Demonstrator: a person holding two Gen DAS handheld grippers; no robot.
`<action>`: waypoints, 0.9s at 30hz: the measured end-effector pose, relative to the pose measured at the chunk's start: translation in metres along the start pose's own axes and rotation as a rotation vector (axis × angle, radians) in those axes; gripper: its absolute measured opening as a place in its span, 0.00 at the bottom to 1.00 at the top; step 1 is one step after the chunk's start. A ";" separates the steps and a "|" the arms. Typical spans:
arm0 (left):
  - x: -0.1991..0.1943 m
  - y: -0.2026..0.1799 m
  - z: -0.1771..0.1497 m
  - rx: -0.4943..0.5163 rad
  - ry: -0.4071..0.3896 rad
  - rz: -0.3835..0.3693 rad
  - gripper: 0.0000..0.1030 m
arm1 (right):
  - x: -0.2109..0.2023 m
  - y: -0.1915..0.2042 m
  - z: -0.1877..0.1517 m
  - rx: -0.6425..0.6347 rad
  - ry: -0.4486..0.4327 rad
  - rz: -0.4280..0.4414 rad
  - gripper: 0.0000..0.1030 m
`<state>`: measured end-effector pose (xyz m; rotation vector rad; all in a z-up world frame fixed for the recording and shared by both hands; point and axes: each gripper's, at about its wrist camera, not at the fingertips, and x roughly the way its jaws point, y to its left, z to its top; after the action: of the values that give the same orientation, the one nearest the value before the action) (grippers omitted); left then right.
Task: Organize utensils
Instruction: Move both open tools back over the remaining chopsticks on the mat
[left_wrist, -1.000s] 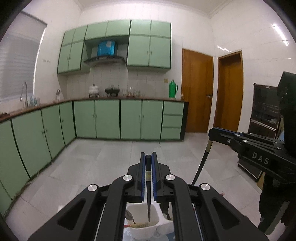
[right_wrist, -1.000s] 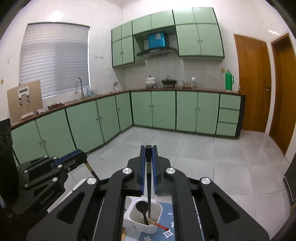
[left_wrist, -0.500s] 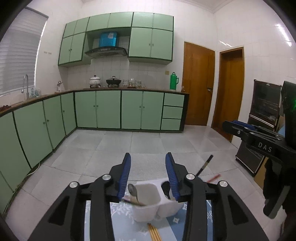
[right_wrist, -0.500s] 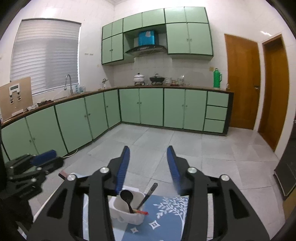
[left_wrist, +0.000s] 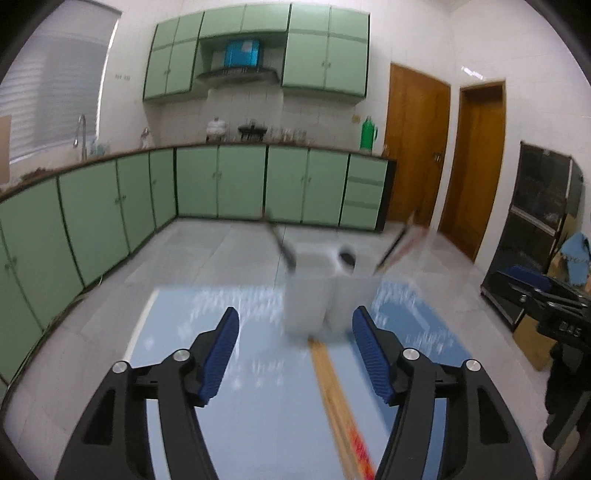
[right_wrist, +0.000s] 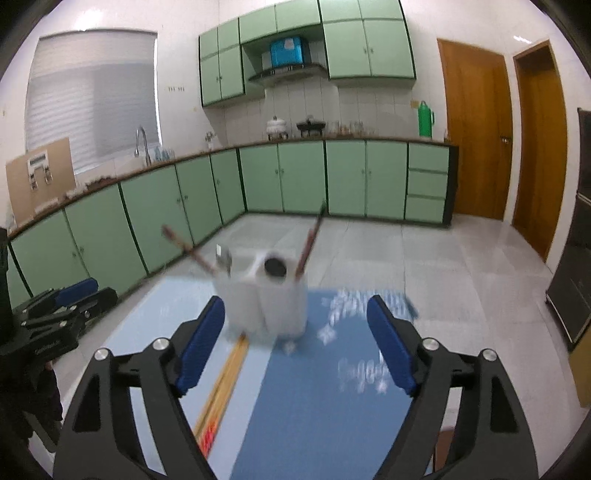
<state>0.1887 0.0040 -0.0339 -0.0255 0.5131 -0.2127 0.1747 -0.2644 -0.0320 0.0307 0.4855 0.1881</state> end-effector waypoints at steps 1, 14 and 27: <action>0.004 0.002 -0.014 0.002 0.035 0.009 0.61 | 0.000 0.004 -0.015 0.006 0.023 0.004 0.77; 0.023 0.013 -0.112 0.001 0.259 0.067 0.61 | 0.016 0.047 -0.113 0.025 0.215 0.033 0.77; 0.032 0.018 -0.140 0.003 0.338 0.078 0.61 | 0.029 0.077 -0.160 -0.037 0.351 0.054 0.72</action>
<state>0.1506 0.0194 -0.1732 0.0344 0.8489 -0.1421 0.1123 -0.1859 -0.1816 -0.0265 0.8316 0.2576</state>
